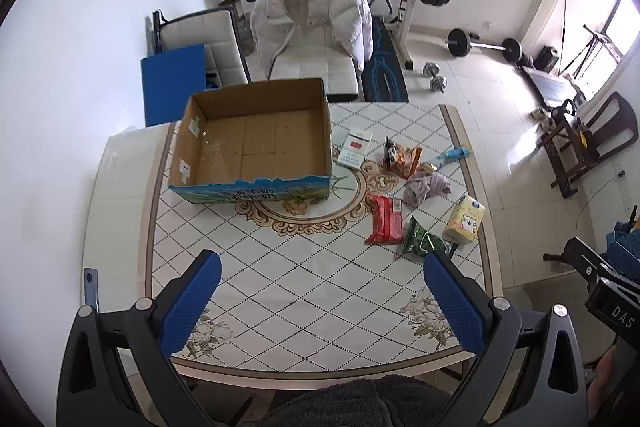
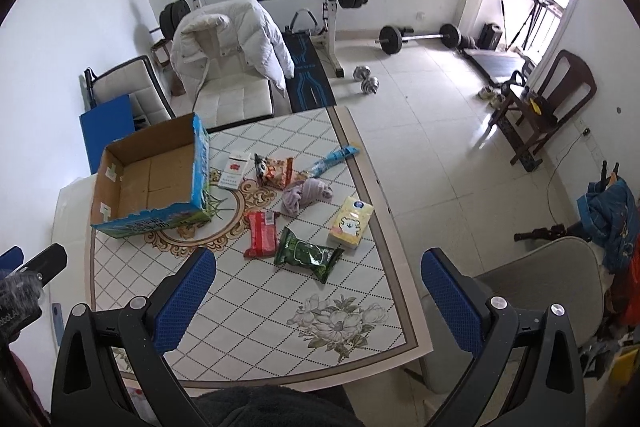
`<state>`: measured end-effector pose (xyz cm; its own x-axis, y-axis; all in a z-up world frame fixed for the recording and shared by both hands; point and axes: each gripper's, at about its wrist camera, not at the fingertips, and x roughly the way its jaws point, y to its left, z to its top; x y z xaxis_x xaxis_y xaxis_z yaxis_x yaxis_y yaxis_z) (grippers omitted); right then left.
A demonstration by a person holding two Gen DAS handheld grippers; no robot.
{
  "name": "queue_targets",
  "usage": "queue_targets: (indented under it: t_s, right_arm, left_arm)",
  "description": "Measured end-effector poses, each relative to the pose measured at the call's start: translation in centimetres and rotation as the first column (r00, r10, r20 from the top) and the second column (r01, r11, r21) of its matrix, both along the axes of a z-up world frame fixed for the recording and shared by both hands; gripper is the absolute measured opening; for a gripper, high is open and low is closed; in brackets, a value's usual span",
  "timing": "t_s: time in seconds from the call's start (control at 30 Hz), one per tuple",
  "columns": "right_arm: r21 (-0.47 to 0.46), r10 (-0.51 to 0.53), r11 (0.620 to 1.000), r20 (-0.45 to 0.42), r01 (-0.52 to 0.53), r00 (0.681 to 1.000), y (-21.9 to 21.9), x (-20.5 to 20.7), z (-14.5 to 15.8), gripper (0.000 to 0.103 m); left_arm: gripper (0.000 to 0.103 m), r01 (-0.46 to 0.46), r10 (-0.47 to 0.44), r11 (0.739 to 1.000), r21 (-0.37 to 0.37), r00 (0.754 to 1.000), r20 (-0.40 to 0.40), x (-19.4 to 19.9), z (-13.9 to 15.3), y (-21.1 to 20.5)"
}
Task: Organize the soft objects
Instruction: 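Grasp the red snack pack with the left tool while the right tool grasps the green snack bag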
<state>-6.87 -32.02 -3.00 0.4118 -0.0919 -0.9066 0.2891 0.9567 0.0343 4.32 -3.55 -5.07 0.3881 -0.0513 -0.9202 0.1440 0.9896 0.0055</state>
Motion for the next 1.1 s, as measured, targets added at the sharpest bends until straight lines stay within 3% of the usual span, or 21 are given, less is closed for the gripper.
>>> queue_targets:
  t_s: [0.1,0.17,0.23,0.33,0.47,0.57,0.63,0.67,0.7,0.73,0.8,0.9,0.97,1.1]
  right_arm:
    - [0.035,0.042,0.999,-0.111,-0.038,0.993,-2.1,3.1,-6.1,0.103]
    - [0.051,0.135,0.990,-0.160,-0.128,0.978,-2.2,5.2,-10.2,0.103]
    - [0.015,0.245,0.969,-0.229,-0.248,0.942,-1.3,7.2,-14.8,0.103]
    - [0.054,0.385,0.918,-0.348,-0.392,0.854,0.2,9.9,-22.1,0.103]
    - [0.046,0.544,0.804,-0.461,-0.593,0.701,2.9,12.4,-30.0,0.103]
    - [0.123,0.613,0.744,-0.516,-0.656,0.599,4.2,13.4,-34.5,0.102]
    - [0.163,0.622,0.736,-0.546,-0.657,0.562,4.5,14.1,-36.8,0.094]
    - [0.174,0.619,0.740,-0.556,-0.650,0.555,4.5,14.3,-37.6,0.089]
    - [0.183,0.604,0.754,-0.571,-0.631,0.556,4.3,14.6,-38.4,0.077]
    - [0.184,0.584,0.773,-0.579,-0.607,0.568,4.0,14.8,-38.7,0.069]
    - [0.209,0.525,0.834,-0.589,-0.511,0.615,2.7,15.1,-39.0,0.066]
    - [0.255,0.375,0.927,-0.625,-0.275,0.684,-0.6,14.7,-39.1,0.056]
    - [0.277,0.279,0.953,-0.626,-0.127,0.729,-2.8,14.0,-39.2,0.054]
    - [0.302,0.118,0.949,-0.612,0.093,0.782,-6.1,12.5,-39.3,0.048]
  left_arm:
    - [0.103,0.043,-0.040,0.999,0.029,0.995,-0.097,3.2,-5.2,-2.1]
    - [0.103,0.050,-0.039,0.996,0.067,0.986,-0.165,4.9,-8.9,-3.0]
    - [0.103,0.061,-0.043,0.995,0.080,0.976,-0.215,6.1,-12.3,-3.7]
    - [0.103,0.079,-0.036,0.988,0.133,0.952,-0.304,7.4,-17.4,-4.5]
    - [0.103,0.107,-0.029,0.978,0.179,0.921,-0.389,8.5,-22.8,-5.1]
    - [0.103,0.114,-0.018,0.974,0.194,0.899,-0.437,9.2,-25.8,-5.2]
    - [0.103,0.110,-0.008,0.975,0.193,0.887,-0.461,9.5,-27.1,-5.4]
    - [0.103,0.105,-0.002,0.976,0.191,0.882,-0.471,9.8,-27.6,-5.4]
    - [0.103,0.099,0.002,0.978,0.184,0.876,-0.482,10.0,-27.9,-5.5]
    - [0.103,0.093,0.004,0.980,0.173,0.871,-0.492,10.2,-28.2,-5.5]
    - [0.103,0.091,0.001,0.983,0.159,0.865,-0.502,10.7,-28.4,-6.0]
    - [0.103,0.101,-0.014,0.984,0.145,0.861,-0.508,11.7,-28.8,-7.2]
    - [0.103,0.107,-0.031,0.987,0.117,0.854,-0.520,12.5,-29.2,-8.5]
    - [0.103,0.131,-0.077,0.990,0.057,0.827,-0.557,14.5,-31.0,-11.7]
